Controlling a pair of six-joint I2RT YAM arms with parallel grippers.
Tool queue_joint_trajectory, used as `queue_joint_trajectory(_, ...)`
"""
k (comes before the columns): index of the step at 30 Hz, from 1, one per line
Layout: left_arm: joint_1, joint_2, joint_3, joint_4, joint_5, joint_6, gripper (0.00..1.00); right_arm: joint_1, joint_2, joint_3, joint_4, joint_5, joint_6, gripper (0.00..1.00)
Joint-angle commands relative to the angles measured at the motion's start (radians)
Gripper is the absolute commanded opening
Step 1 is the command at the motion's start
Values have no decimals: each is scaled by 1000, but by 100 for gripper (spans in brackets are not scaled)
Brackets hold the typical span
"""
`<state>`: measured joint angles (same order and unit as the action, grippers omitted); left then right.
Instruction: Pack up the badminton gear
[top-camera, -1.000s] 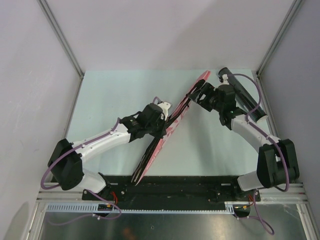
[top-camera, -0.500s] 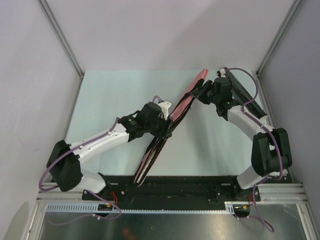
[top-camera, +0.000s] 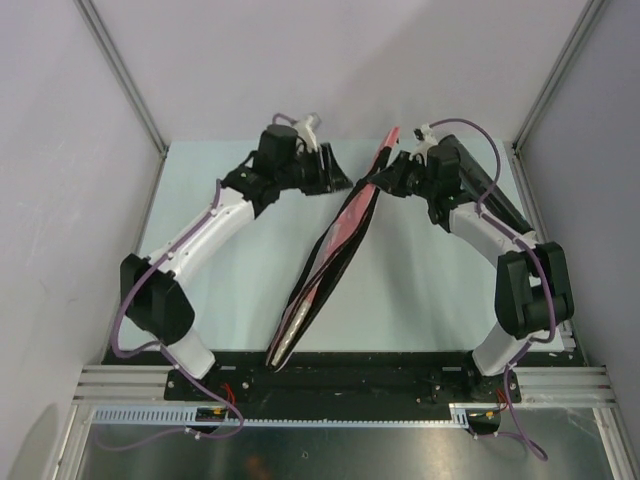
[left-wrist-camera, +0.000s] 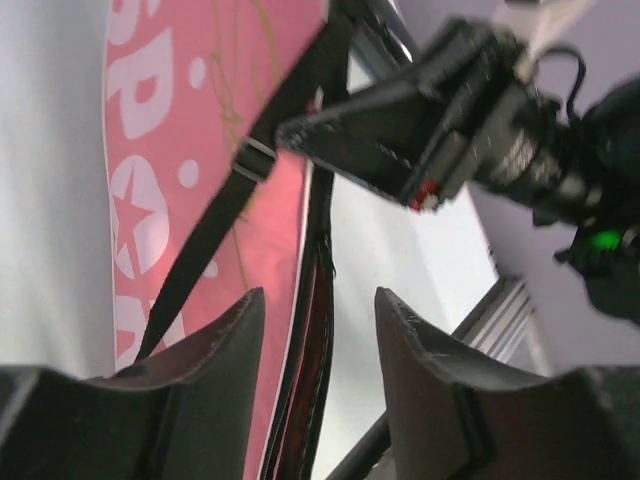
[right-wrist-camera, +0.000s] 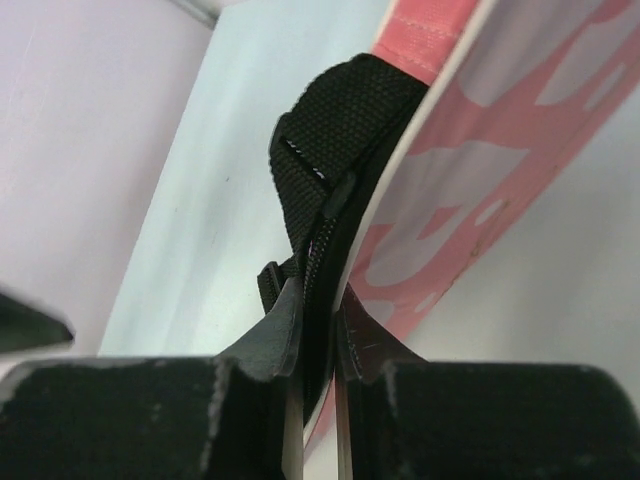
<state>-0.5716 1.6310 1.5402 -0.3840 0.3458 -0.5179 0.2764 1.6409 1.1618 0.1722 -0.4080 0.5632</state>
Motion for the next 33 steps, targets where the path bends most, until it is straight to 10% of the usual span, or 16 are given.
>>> queue_joint_trajectory(1,96,41,144,4,10,-255,57,21,69,146,174,-245,-233,0)
queue_joint_trajectory(11,116,200,383,-3,-157,-211,93,102,178,294,214,-324,-332,0)
queue_joint_trajectory(16,108,248,504,-16,-216,-150,94,182,261,519,15,-281,-454,0)
queue_joint_trajectory(33,136,250,543,-105,-452,-45,43,291,200,519,15,-275,-507,0)
